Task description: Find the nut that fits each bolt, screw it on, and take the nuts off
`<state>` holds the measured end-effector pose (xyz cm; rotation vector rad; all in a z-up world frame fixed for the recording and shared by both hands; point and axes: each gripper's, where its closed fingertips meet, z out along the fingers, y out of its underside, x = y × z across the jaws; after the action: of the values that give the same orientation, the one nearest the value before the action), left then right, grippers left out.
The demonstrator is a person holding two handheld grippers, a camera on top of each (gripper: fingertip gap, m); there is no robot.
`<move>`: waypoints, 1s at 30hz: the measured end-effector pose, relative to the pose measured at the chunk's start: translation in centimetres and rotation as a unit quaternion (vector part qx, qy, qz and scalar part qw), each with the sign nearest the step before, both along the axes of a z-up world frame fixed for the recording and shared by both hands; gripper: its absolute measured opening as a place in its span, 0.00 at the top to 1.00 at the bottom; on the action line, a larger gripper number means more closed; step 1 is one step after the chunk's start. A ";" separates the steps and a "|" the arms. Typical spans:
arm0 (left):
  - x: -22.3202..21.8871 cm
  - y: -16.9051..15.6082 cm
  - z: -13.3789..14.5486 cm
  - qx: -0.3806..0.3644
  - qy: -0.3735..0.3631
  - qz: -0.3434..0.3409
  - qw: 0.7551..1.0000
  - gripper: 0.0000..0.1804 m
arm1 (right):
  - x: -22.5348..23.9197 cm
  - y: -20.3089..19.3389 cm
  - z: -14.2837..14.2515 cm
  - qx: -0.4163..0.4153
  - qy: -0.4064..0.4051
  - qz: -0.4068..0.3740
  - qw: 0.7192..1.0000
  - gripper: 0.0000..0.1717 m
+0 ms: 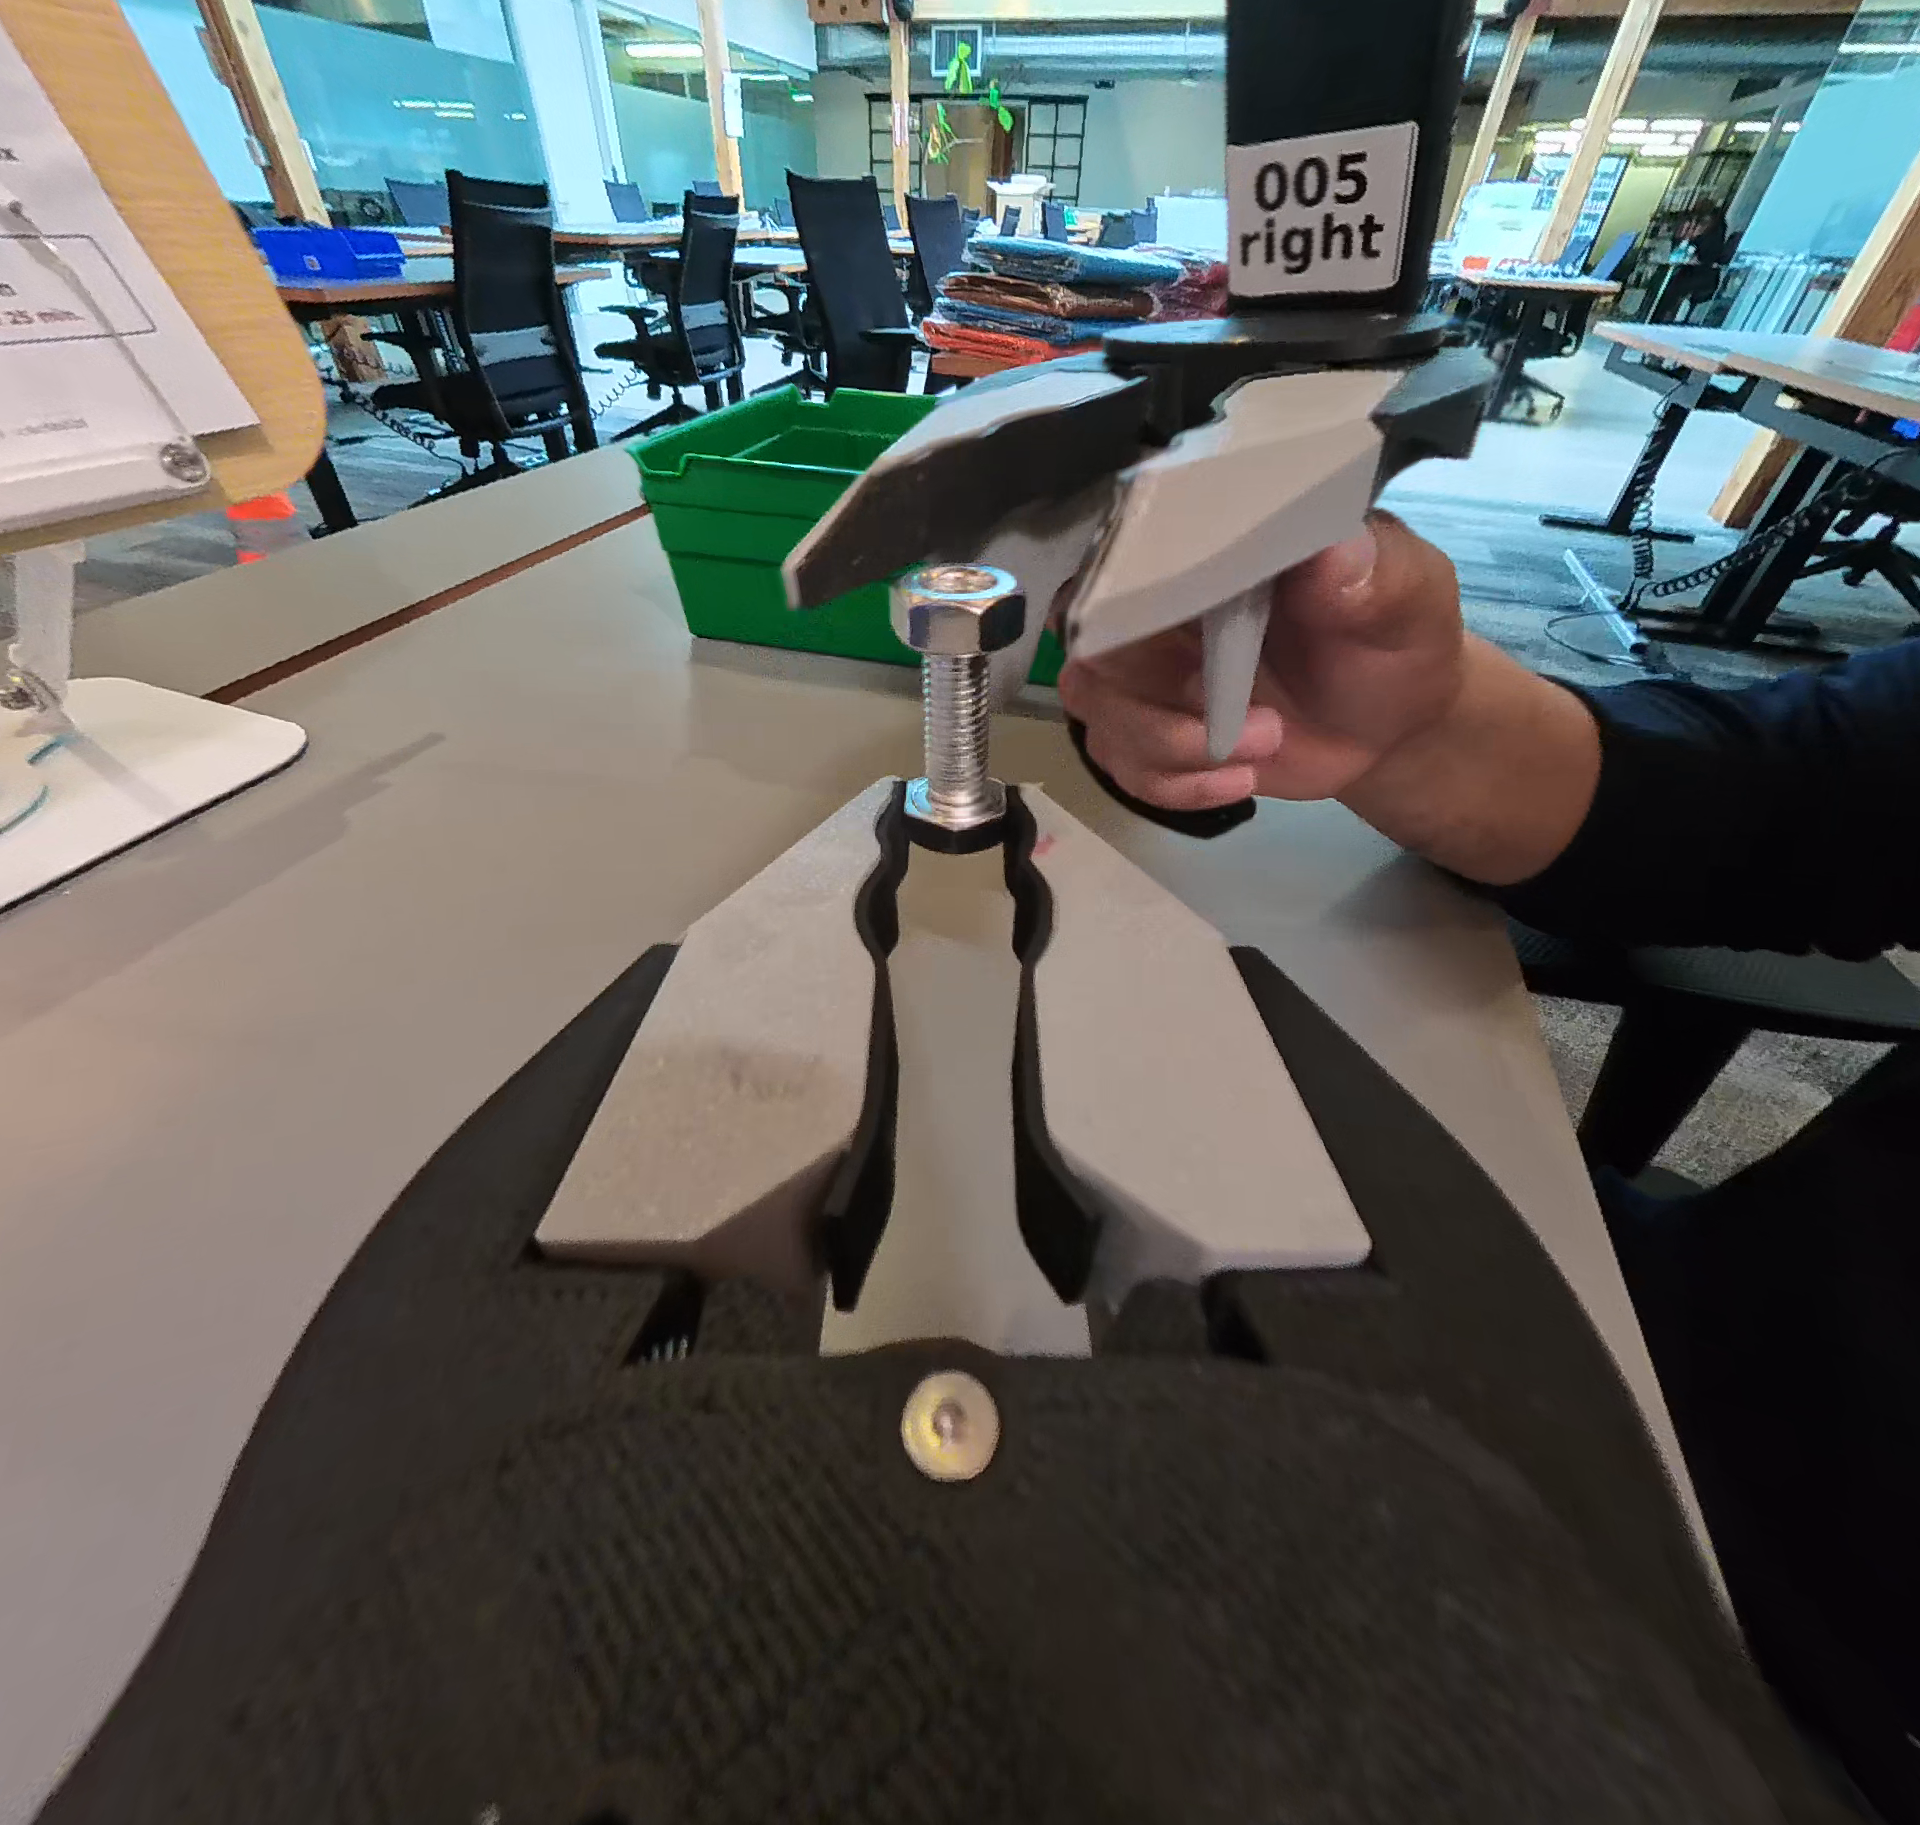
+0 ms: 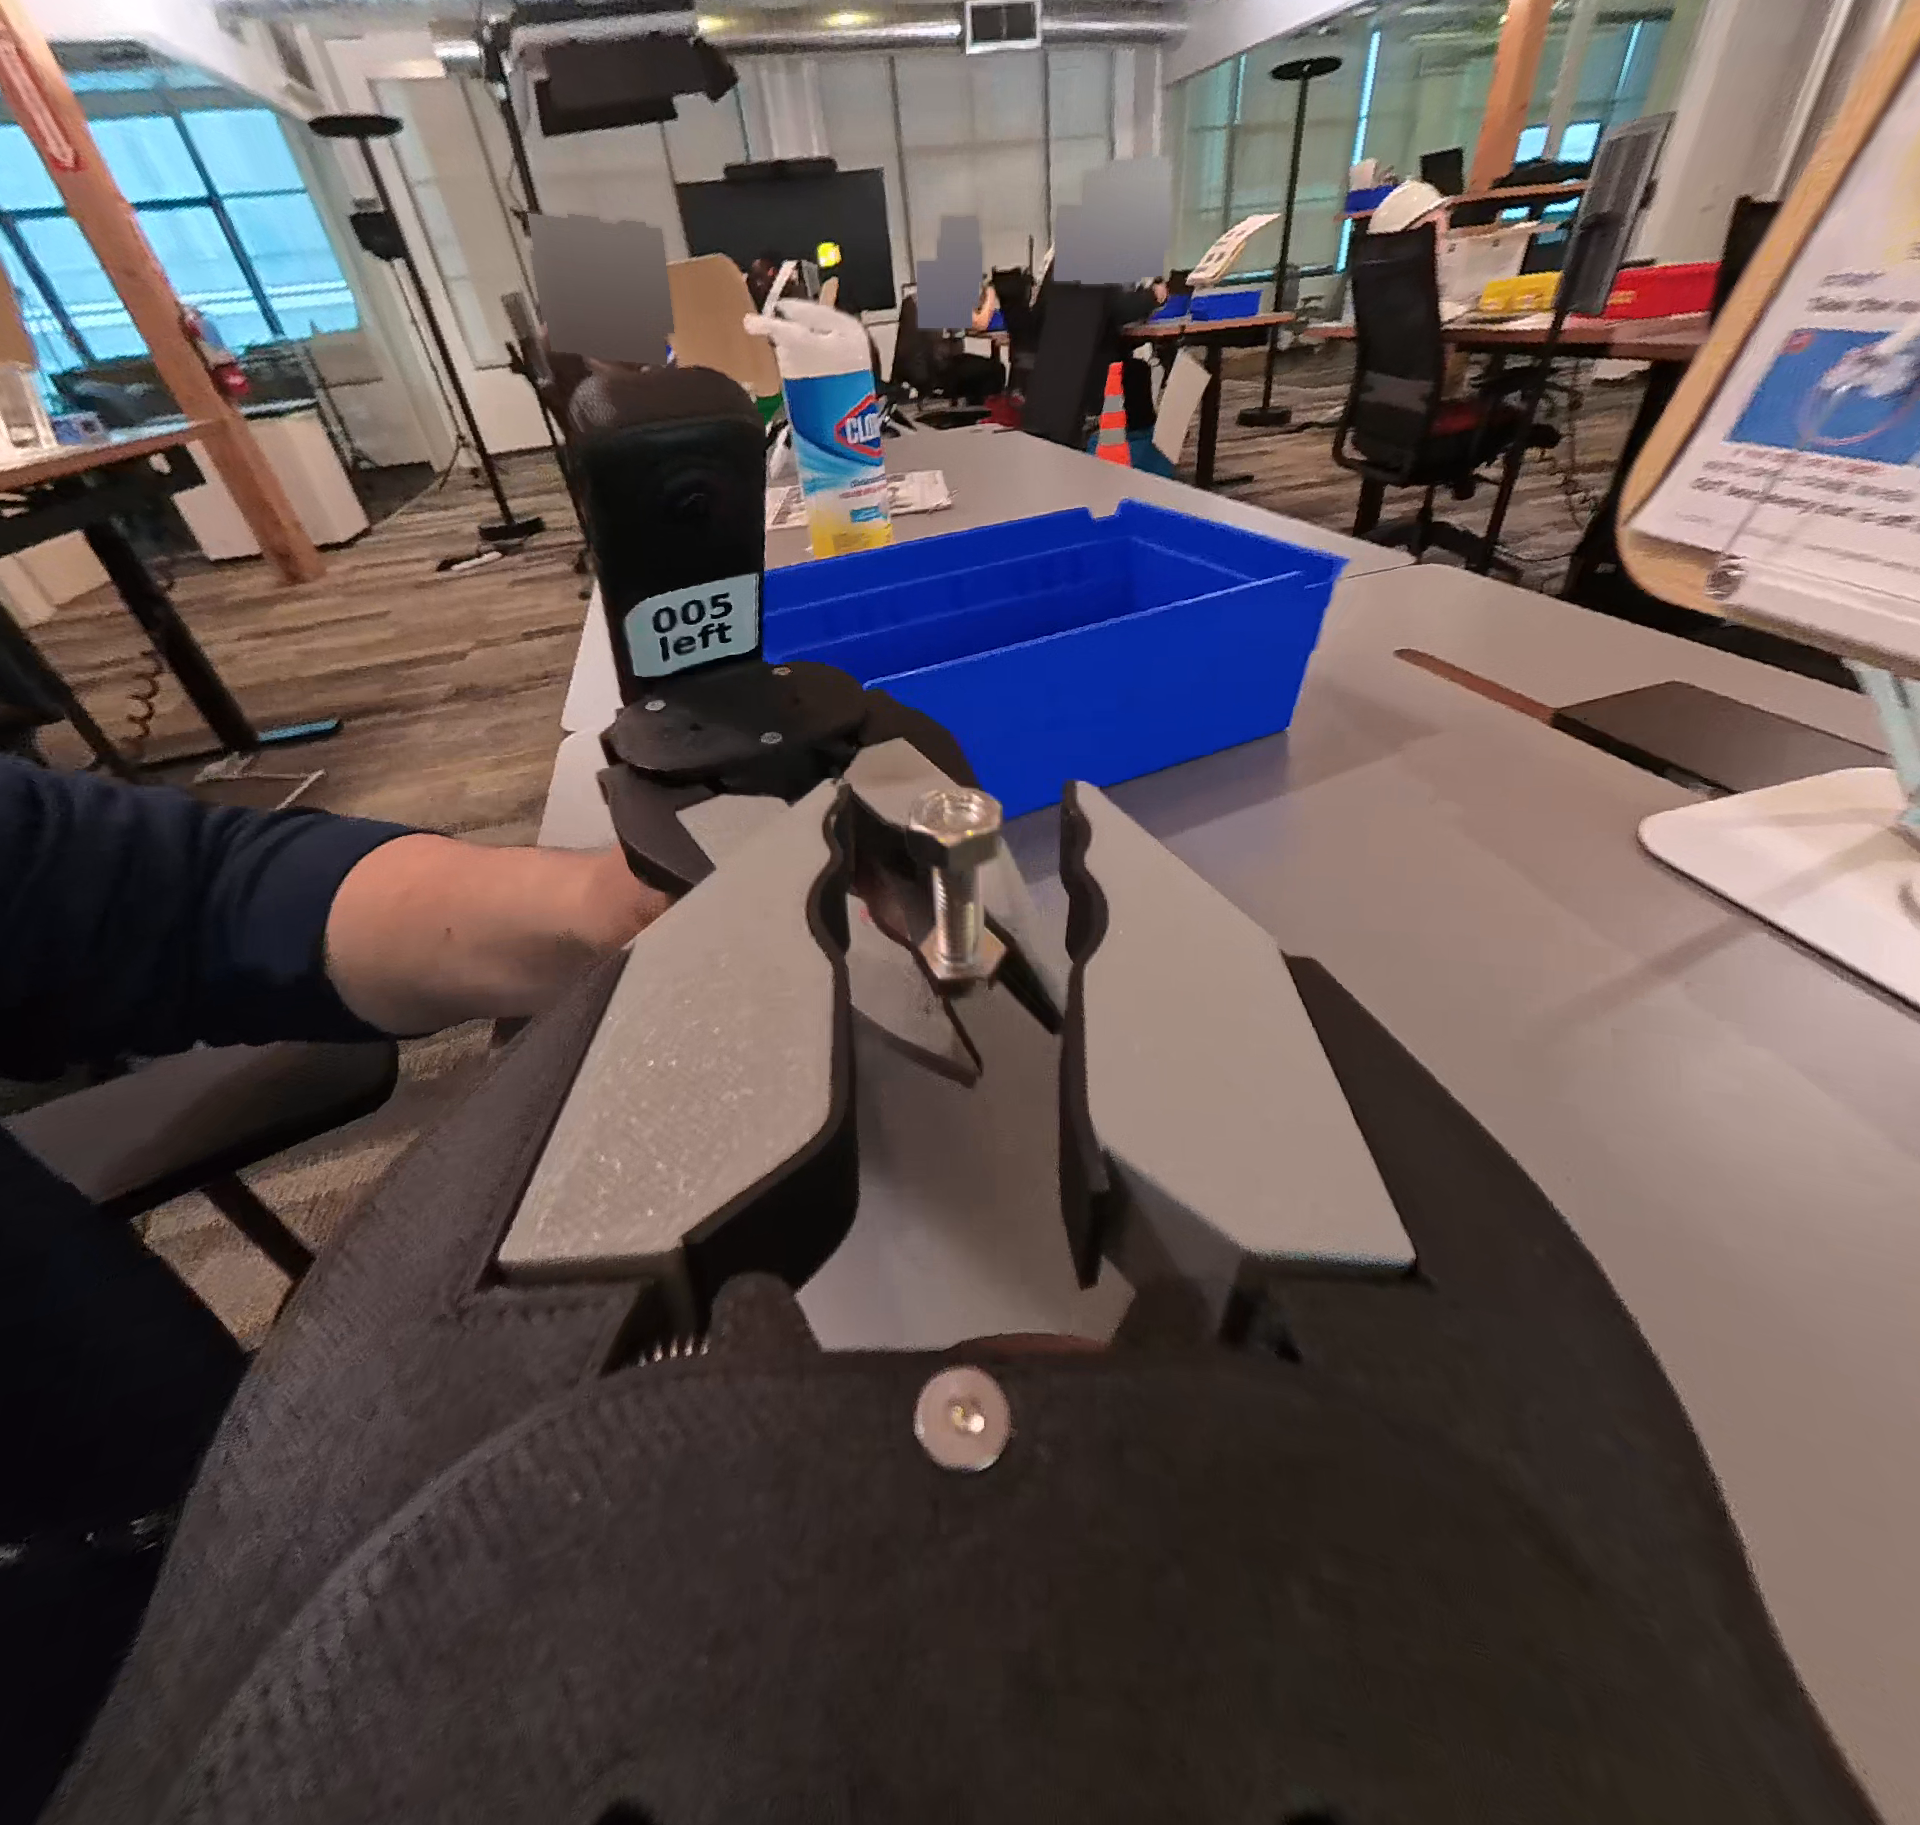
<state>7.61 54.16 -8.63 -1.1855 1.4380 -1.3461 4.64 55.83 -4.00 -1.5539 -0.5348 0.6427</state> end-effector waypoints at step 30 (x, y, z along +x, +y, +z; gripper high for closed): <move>-0.2 0.4 0.2 0.005 0.001 0.011 1.000 0.91 | 0.0 -0.2 -0.2 0.000 -0.003 0.002 1.000 0.82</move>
<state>7.45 54.60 -8.45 -1.1942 1.4265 -1.3218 4.63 55.59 -4.17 -1.5550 -0.5436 0.6403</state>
